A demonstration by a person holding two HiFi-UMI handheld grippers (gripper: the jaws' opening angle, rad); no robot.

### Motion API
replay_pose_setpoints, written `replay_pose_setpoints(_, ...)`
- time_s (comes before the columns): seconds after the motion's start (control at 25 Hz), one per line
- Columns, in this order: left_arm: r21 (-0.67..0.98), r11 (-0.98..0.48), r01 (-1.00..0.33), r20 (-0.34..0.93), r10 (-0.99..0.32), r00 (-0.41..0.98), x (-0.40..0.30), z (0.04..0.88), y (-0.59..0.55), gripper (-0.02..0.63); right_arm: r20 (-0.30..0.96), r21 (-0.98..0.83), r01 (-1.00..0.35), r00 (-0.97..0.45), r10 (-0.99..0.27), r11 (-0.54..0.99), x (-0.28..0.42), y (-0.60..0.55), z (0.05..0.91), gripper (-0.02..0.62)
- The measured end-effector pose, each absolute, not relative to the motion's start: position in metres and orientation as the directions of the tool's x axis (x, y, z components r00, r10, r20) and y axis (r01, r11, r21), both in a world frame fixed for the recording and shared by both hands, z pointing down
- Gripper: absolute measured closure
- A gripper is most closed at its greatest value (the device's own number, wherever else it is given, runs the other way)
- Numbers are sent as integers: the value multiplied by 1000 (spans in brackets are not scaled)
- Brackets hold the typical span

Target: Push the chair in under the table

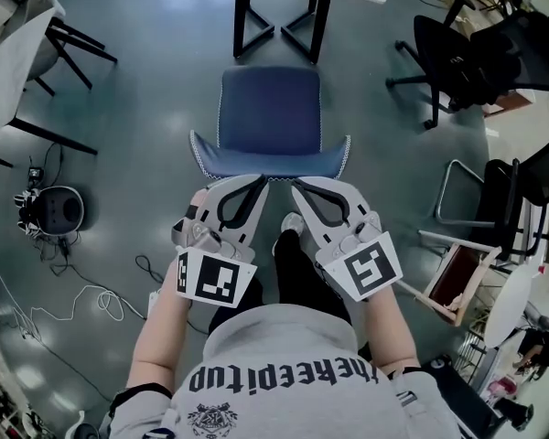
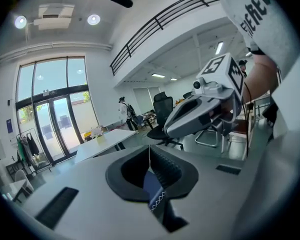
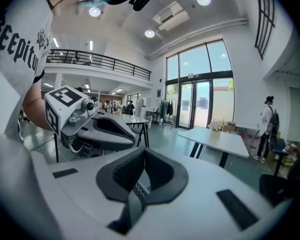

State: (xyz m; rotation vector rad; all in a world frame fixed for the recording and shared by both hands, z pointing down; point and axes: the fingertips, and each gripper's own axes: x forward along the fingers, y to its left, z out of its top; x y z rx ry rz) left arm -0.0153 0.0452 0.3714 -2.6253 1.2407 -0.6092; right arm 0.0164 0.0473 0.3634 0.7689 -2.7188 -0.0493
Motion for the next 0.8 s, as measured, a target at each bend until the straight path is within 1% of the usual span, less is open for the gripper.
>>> replay_pose_setpoints(0.16, -351, -659, -666, 335, -752, 567, -16, 389, 42, 584, 354, 136, -476, -796, -491, 869, 17, 44, 384, 583)
replay_pose_setpoints(0.2, -356, -663, -658, 344, -748, 567, -17, 393, 41, 566, 368, 139, -470, -793, -486, 872, 17, 43, 389, 581)
replay_pose_setpoints(0.24, -360, -668, -651, 354, -743, 567, -17, 398, 40, 525, 380, 142, -465, -790, -482, 874, 17, 42, 393, 575)
replay_pose_setpoints(0.28, -364, -675, -642, 367, -737, 567, -18, 403, 40, 502, 391, 145, -460, -787, -478, 876, 17, 42, 398, 569)
replay_pose_setpoints(0.36, -375, -690, -619, 400, -723, 563, -17, 414, 39, 479, 411, 154, -446, -782, -468, 882, 18, 40, 406, 544)
replay_pose_setpoints(0.6, -416, -715, -562, 491, -696, 524, -20, 445, 35, 449, 492, 198, -389, -755, -435, 900, 23, 36, 434, 481)
replay_pose_setpoints(0.8, -432, -730, -530, 549, -679, 488, -23, 469, 33, 430, 557, 256, -343, -712, -427, 904, 30, 33, 462, 449)
